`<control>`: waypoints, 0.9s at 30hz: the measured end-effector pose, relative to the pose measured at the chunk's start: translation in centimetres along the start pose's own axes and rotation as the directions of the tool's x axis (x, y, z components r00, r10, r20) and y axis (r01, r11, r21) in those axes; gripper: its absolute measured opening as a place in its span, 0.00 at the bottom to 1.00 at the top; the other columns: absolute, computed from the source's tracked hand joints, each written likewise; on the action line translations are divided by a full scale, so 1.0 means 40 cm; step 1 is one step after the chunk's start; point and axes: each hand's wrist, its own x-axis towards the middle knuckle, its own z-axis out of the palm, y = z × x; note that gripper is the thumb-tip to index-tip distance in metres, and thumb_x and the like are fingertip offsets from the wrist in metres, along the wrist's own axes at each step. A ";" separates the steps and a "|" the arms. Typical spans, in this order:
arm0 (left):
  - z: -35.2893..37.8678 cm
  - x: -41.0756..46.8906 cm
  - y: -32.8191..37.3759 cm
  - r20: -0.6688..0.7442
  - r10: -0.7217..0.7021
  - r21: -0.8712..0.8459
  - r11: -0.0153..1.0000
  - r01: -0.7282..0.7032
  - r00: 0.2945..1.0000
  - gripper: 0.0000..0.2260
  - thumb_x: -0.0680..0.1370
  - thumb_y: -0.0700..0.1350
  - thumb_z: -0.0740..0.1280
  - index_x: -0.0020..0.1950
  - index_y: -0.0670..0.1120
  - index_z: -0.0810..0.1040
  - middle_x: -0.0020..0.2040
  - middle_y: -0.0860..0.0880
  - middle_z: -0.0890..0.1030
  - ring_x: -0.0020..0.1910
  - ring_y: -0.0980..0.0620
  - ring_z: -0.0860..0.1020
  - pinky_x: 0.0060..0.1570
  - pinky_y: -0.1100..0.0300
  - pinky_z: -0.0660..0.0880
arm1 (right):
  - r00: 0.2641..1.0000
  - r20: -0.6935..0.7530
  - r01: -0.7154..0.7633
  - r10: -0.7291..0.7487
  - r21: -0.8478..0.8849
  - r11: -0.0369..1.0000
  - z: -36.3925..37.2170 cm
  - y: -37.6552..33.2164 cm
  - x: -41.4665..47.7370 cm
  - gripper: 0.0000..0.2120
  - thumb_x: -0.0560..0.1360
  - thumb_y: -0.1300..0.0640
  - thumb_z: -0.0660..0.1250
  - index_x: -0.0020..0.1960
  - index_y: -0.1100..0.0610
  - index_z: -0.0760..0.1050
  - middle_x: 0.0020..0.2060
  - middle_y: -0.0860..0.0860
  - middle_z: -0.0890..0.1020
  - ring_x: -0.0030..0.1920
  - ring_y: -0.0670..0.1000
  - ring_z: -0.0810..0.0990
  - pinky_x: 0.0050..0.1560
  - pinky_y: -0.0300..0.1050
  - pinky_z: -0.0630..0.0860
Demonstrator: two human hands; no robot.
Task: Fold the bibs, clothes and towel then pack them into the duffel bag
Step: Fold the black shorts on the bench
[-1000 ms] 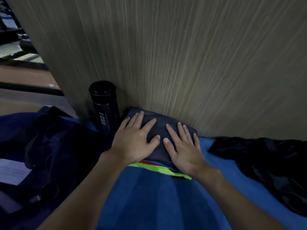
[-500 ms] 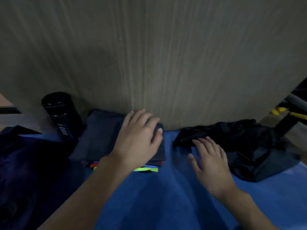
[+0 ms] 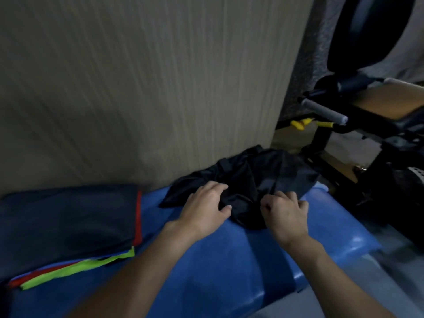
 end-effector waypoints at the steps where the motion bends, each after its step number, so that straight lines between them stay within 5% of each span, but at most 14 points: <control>1: 0.011 0.013 0.004 -0.003 0.007 0.026 1.000 -0.007 1.000 0.26 0.79 0.53 0.67 0.76 0.50 0.66 0.73 0.54 0.68 0.71 0.52 0.67 0.70 0.50 0.66 | 1.000 -0.027 0.018 -0.017 0.047 0.999 0.003 0.006 0.001 0.07 0.78 0.52 0.60 0.47 0.47 0.77 0.48 0.47 0.76 0.56 0.55 0.69 0.54 0.52 0.63; 4: 0.034 0.041 0.009 -0.023 0.017 0.128 0.992 -0.014 1.000 0.24 0.78 0.54 0.69 0.73 0.54 0.70 0.71 0.58 0.69 0.70 0.54 0.66 0.67 0.55 0.61 | 0.992 -0.111 0.088 -0.066 0.209 0.974 0.001 0.019 0.005 0.04 0.76 0.51 0.64 0.50 0.49 0.76 0.50 0.46 0.77 0.57 0.54 0.72 0.55 0.50 0.62; 8: 0.050 0.048 0.011 -0.094 0.030 0.158 0.987 -0.015 0.995 0.03 0.78 0.50 0.70 0.51 0.56 0.80 0.54 0.61 0.78 0.58 0.57 0.74 0.56 0.58 0.60 | 0.975 0.152 0.138 -0.160 0.146 0.980 0.015 0.038 -0.001 0.21 0.76 0.42 0.66 0.67 0.43 0.69 0.61 0.43 0.71 0.65 0.51 0.65 0.62 0.51 0.60; 11: 0.052 0.039 0.008 -0.164 0.033 0.044 0.999 -0.026 0.986 0.05 0.78 0.44 0.69 0.44 0.53 0.78 0.45 0.59 0.79 0.50 0.56 0.78 0.59 0.53 0.69 | 0.984 0.064 0.158 -0.167 0.128 0.979 0.023 0.041 -0.009 0.06 0.79 0.48 0.62 0.53 0.46 0.76 0.51 0.44 0.73 0.59 0.52 0.67 0.54 0.48 0.58; 16: 0.007 0.006 0.040 -0.295 0.012 -0.249 0.964 -0.089 0.955 0.08 0.81 0.42 0.65 0.43 0.53 0.73 0.36 0.53 0.77 0.38 0.51 0.77 0.43 0.49 0.76 | 0.971 -0.190 0.217 -0.142 0.470 0.855 0.010 0.031 -0.024 0.08 0.78 0.59 0.61 0.43 0.48 0.68 0.40 0.44 0.75 0.46 0.49 0.74 0.50 0.46 0.65; 20: -0.070 -0.022 0.097 -0.412 -0.010 -0.430 0.884 -0.185 0.911 0.11 0.81 0.41 0.65 0.43 0.56 0.73 0.34 0.54 0.75 0.34 0.53 0.74 0.37 0.54 0.73 | 0.941 -0.336 0.281 -0.047 0.696 0.660 -0.101 0.007 -0.041 0.07 0.81 0.60 0.61 0.45 0.54 0.68 0.31 0.46 0.73 0.33 0.44 0.73 0.35 0.38 0.67; 27: -0.273 -0.129 0.212 -0.528 -0.018 -0.546 0.773 -0.323 0.849 0.12 0.80 0.36 0.65 0.42 0.51 0.74 0.35 0.52 0.76 0.35 0.58 0.73 0.38 0.61 0.70 | 0.896 -0.432 0.407 -0.106 0.699 0.588 -0.340 -0.053 -0.090 0.05 0.80 0.62 0.63 0.45 0.59 0.71 0.31 0.44 0.74 0.33 0.41 0.72 0.39 0.41 0.70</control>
